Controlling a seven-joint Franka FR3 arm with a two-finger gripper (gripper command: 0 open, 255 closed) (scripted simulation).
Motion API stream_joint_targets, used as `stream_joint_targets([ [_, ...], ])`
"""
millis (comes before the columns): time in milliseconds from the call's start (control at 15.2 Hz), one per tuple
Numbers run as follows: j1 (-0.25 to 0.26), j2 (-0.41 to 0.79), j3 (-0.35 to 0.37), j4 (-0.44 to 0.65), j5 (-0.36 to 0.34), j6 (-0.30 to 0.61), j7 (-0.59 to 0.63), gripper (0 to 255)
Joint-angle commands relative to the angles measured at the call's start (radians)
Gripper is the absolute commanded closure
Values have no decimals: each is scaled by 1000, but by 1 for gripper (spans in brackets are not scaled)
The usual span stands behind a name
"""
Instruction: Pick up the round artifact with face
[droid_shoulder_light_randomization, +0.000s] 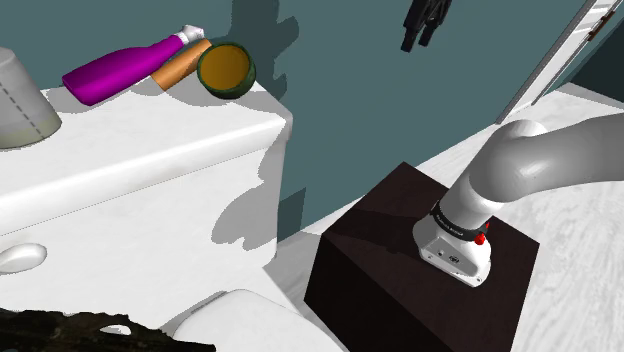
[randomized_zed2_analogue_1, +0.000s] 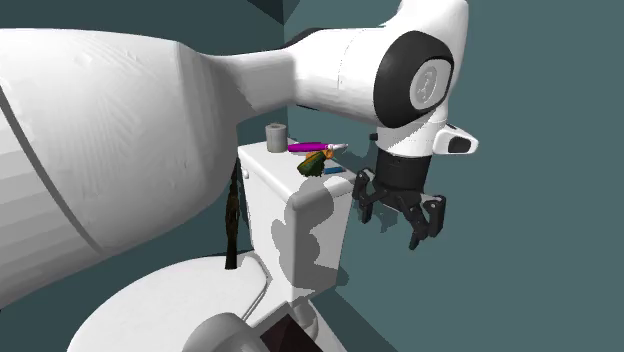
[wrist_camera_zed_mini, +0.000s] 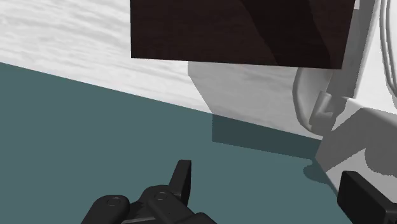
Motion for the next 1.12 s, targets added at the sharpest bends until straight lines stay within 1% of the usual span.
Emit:
stream_joint_targets([
  [0,0,0,0,0,0,0,0,0],
  [528,59,53,114,-23,169,173,151,0],
  [1056,107,162,231,22,301,364,280,0],
])
